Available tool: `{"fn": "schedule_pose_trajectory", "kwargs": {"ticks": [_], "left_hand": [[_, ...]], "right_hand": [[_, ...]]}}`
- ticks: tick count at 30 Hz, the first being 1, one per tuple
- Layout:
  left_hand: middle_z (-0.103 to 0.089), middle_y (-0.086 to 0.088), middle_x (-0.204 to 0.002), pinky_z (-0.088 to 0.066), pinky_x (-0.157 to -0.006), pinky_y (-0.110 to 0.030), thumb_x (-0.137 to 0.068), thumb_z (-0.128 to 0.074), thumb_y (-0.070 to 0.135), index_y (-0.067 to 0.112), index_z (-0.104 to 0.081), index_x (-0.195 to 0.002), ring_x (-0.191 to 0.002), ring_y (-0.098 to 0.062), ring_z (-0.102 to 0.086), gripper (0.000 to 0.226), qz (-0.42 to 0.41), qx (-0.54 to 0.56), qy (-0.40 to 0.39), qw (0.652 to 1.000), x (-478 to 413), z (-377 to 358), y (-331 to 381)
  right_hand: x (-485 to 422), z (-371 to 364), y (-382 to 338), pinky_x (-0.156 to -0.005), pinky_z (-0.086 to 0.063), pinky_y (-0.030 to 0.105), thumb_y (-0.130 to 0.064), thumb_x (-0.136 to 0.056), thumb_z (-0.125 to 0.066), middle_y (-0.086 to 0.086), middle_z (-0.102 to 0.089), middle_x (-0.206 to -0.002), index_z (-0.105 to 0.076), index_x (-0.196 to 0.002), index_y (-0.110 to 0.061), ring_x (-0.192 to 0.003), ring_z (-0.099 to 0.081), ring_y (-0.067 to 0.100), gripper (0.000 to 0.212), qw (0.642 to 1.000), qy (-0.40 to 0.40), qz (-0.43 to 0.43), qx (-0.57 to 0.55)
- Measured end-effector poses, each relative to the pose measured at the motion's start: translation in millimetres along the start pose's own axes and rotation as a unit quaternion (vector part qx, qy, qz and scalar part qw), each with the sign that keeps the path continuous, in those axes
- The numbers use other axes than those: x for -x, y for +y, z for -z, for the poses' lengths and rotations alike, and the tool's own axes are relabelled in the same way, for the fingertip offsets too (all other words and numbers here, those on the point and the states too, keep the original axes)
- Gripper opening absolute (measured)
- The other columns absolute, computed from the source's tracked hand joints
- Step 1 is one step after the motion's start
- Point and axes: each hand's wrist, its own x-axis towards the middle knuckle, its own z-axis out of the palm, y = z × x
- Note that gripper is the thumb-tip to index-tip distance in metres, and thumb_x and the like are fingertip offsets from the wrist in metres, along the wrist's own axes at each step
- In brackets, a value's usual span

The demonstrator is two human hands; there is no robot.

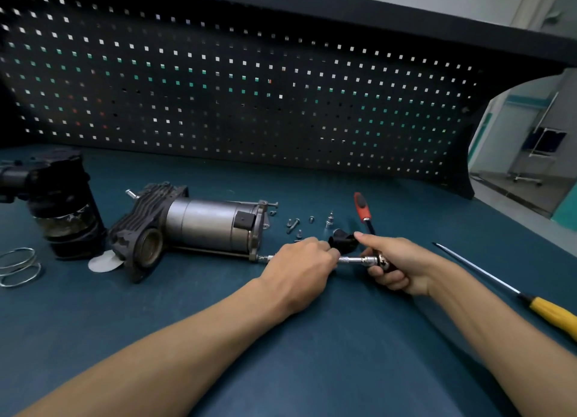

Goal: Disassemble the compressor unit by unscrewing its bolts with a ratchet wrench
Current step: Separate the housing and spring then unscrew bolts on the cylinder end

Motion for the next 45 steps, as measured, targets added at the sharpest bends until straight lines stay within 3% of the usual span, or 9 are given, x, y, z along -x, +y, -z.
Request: {"fn": "schedule_pose_trajectory", "kwargs": {"ticks": [5,8,13,19,25,27,30,39,45], "left_hand": [[-0.054,0.000,-0.102,-0.036,-0.062,-0.037,-0.101,-0.046,0.021,0.017,-0.053,-0.102,-0.099,-0.024,-0.051,0.008,-0.010,-0.002,-0.001,1.000,0.0,-4.3,-2.0],[-0.054,0.000,-0.103,-0.043,-0.067,-0.039,-0.103,-0.044,0.028,0.018,-0.054,-0.103,-0.100,-0.023,-0.052,0.014,-0.014,0.009,-0.013,1.000,0.1,-4.7,-4.6],[-0.051,-0.001,-0.109,-0.040,-0.072,-0.036,-0.102,-0.041,0.021,0.018,-0.051,-0.109,-0.103,-0.023,-0.049,0.013,-0.019,0.006,-0.028,0.999,3.3,0.0,-5.0],[-0.049,-0.004,-0.111,-0.031,-0.069,-0.031,-0.094,-0.045,0.007,0.014,-0.049,-0.112,-0.106,-0.024,-0.046,0.019,0.013,-0.030,-0.046,0.998,3.0,6.9,-0.4],[-0.054,-0.009,-0.107,-0.031,-0.064,-0.037,-0.097,-0.037,0.005,0.009,-0.053,-0.105,-0.106,-0.028,-0.046,0.019,0.042,-0.027,-0.048,0.998,2.0,13.7,6.6],[-0.054,-0.010,-0.106,-0.031,-0.063,-0.037,-0.097,-0.037,0.005,0.008,-0.054,-0.104,-0.105,-0.028,-0.046,0.019,0.039,-0.032,-0.039,0.998,1.4,14.1,7.2],[-0.055,-0.009,-0.104,-0.032,-0.062,-0.038,-0.097,-0.038,0.006,0.009,-0.054,-0.102,-0.104,-0.028,-0.048,0.017,0.033,-0.036,-0.021,0.999,1.7,14.6,7.7],[-0.056,-0.004,-0.099,-0.029,-0.058,-0.038,-0.097,-0.049,0.013,0.015,-0.049,-0.093,-0.100,-0.026,-0.050,0.004,0.024,-0.044,0.028,0.998,1.5,11.6,4.5],[-0.059,0.001,-0.078,-0.023,-0.046,-0.030,-0.076,-0.067,0.007,0.016,-0.055,-0.082,-0.076,-0.022,-0.058,0.016,0.000,-0.078,0.076,0.994,5.9,10.7,9.3]], "right_hand": [[9.4,-0.4,13.6,-0.035,-0.028,0.019,-0.055,-0.071,-0.075,0.009,-0.056,-0.056,-0.062,-0.073,-0.017,-0.038,-0.040,0.012,0.040,0.982,-0.016,0.165,0.092],[11.4,2.1,21.4,-0.041,-0.037,0.023,-0.047,-0.070,-0.080,0.006,-0.062,-0.059,-0.073,-0.083,-0.020,-0.044,-0.047,0.016,0.031,0.956,-0.006,0.256,0.144],[8.8,2.9,29.3,-0.082,-0.053,0.022,-0.031,-0.077,-0.085,-0.004,-0.076,-0.091,-0.079,-0.098,-0.032,-0.086,-0.069,0.008,0.022,0.898,0.058,0.342,0.269],[4.0,-6.9,33.1,-0.066,-0.038,0.004,-0.009,-0.071,-0.089,-0.016,-0.062,-0.071,-0.080,-0.102,-0.010,-0.071,-0.059,-0.012,0.032,0.809,0.133,0.474,0.321],[4.0,-3.1,28.3,-0.066,-0.046,0.008,-0.041,-0.081,-0.078,-0.019,-0.075,-0.081,-0.077,-0.085,-0.039,-0.071,-0.066,-0.008,0.005,0.892,0.103,0.344,0.273],[2.4,-4.4,24.9,-0.051,-0.042,0.014,-0.060,-0.079,-0.067,-0.005,-0.073,-0.071,-0.076,-0.074,-0.028,-0.051,-0.057,0.002,0.033,0.924,0.092,0.307,0.209],[1.7,-7.8,17.2,-0.036,-0.028,0.019,-0.075,-0.077,-0.055,0.009,-0.066,-0.061,-0.077,-0.085,-0.014,-0.037,-0.039,0.014,0.065,0.972,0.100,0.191,0.096],[4.7,-3.0,8.8,-0.034,-0.015,0.013,-0.060,-0.094,-0.053,0.012,-0.057,-0.057,-0.062,-0.098,-0.002,-0.029,-0.025,0.010,0.059,0.999,0.036,0.040,-0.001],[5.6,-3.9,11.8,-0.035,-0.016,0.014,-0.054,-0.095,-0.056,0.011,-0.055,-0.055,-0.061,-0.097,-0.004,-0.032,-0.026,0.011,0.050,0.997,0.029,0.068,0.026]]}}
